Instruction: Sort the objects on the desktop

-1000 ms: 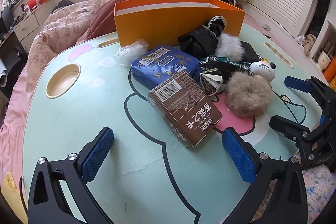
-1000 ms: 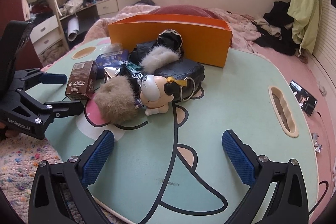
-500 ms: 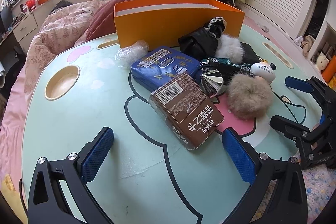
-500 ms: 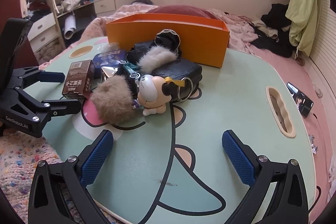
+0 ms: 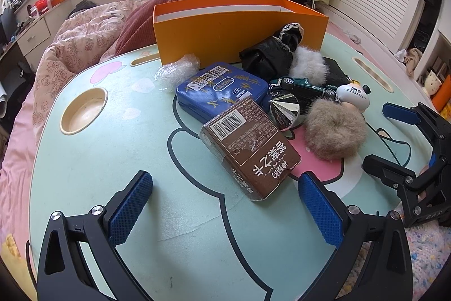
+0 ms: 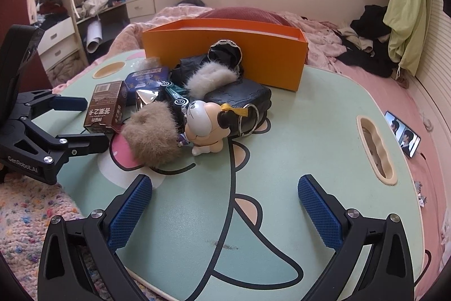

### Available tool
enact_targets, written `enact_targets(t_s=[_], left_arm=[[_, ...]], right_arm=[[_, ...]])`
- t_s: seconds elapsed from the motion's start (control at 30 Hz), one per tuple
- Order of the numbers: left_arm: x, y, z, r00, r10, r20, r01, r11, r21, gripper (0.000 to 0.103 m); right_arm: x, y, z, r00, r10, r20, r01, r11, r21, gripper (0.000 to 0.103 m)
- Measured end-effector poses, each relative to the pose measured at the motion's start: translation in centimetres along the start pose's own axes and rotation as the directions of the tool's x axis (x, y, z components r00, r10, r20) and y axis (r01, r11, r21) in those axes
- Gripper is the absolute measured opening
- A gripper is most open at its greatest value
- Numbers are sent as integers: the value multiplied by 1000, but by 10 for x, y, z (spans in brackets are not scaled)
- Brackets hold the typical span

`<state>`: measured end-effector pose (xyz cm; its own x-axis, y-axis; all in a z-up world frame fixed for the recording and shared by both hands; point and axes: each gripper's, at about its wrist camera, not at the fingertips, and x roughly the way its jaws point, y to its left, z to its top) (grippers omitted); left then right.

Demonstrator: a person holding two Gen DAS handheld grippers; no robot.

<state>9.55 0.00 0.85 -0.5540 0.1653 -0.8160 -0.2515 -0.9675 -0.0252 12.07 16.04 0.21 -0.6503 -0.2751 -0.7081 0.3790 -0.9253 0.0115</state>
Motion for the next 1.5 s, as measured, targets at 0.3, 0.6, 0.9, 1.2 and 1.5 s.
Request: enact_targets(t_s=[0.3,0.6,0.9,1.2,1.5], left_arm=[[0,0,1,1000,-2,0,2,1000,2,103],[-1,0,1,1000,-1,1,1,1000,3,103],[-1,0,1,1000,-1,1,1,1000,3,103],[-2,1,2,1000,-2,1,2,1000,2,103],[-1,1,2,1000,-2,2,2,1000,3,103]], right_arm=[[-1,1,1,1000,3,1,-3,1000,-2,103],[-1,1,2,1000,8,0,-8,1000,1,103],[-1,0,2,1000,9,1,-9,1000,2,103],[-1,0,1,1000,9,1,-9,1000,2,103],[-1,0,1,1000,9,1,-9,1000,0,103]])
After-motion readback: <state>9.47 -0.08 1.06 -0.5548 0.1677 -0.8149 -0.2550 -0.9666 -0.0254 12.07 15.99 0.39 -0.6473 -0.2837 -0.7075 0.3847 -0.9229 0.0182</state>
